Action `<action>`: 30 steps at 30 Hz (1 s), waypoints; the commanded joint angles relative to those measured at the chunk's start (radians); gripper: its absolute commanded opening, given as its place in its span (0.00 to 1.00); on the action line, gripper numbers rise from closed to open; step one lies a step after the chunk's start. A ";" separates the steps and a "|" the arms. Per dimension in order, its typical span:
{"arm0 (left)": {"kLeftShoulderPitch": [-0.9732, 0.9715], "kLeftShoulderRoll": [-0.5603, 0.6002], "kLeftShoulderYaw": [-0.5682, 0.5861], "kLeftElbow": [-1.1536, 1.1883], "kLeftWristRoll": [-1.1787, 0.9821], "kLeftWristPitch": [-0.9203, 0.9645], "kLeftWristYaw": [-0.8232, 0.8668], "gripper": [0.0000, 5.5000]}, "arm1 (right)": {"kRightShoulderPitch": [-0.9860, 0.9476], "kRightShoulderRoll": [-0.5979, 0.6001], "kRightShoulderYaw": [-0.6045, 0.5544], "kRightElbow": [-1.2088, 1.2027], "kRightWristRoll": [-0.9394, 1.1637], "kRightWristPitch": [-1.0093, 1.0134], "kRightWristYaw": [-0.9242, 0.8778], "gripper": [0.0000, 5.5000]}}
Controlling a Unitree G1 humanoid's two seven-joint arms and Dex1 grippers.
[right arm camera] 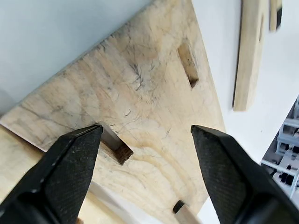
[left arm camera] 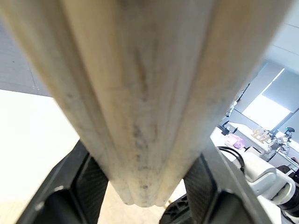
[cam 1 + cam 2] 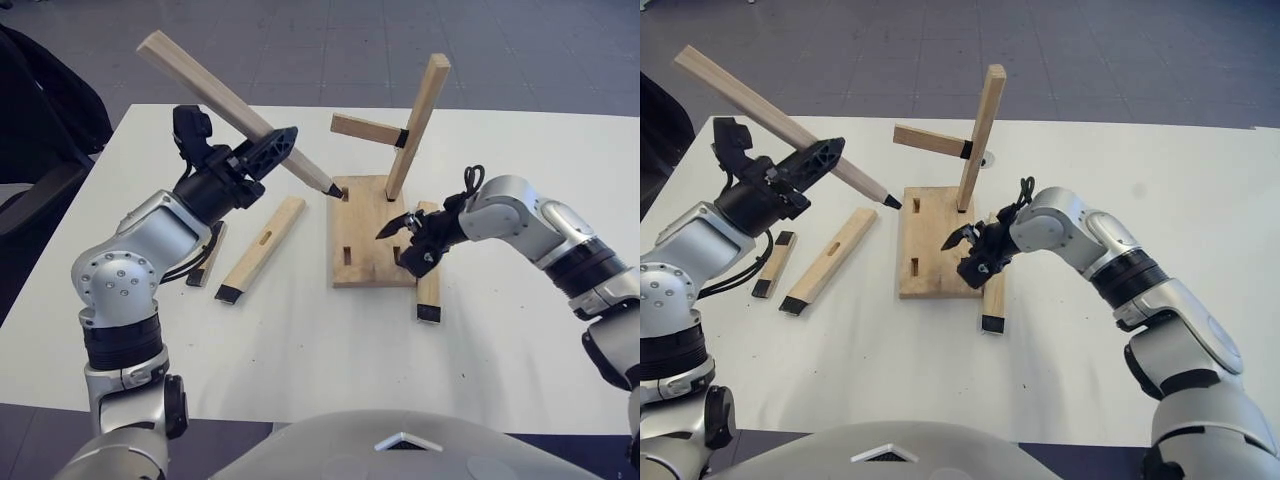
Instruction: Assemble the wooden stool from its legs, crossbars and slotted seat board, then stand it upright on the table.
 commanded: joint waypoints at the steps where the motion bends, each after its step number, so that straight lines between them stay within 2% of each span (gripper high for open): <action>1: 0.028 0.031 -0.062 -0.008 0.087 0.013 -0.070 0.38 | 0.075 -0.103 0.024 0.022 -0.045 -0.238 -0.012 0.64; 4: 0.036 0.030 -0.119 -0.013 0.173 -0.023 -0.142 0.38 | 0.117 -0.161 0.000 -0.013 -0.087 -0.391 -0.064 0.64; 7: 0.037 0.001 -0.170 -0.008 0.302 -0.188 -0.285 0.38 | 0.147 -0.191 -0.035 -0.006 -0.176 -0.487 -0.118 0.64; 11: 0.037 -0.058 -0.236 0.100 0.469 -0.480 -0.515 0.38 | 0.147 -0.177 -0.059 0.019 -0.240 -0.513 -0.169 0.64; 16: -0.004 -0.081 -0.302 0.335 0.631 -0.725 -0.733 0.38 | 0.131 -0.145 -0.064 0.015 -0.249 -0.481 -0.200 0.64; 25: -0.155 -0.154 -0.285 0.669 0.698 -0.862 -0.878 0.38 | 0.106 -0.117 -0.054 0.009 -0.240 -0.467 -0.203 0.64; 30: -0.235 -0.153 -0.295 0.848 0.770 -0.939 -0.933 0.38 | 0.083 -0.106 -0.042 0.019 -0.223 -0.461 -0.200 0.64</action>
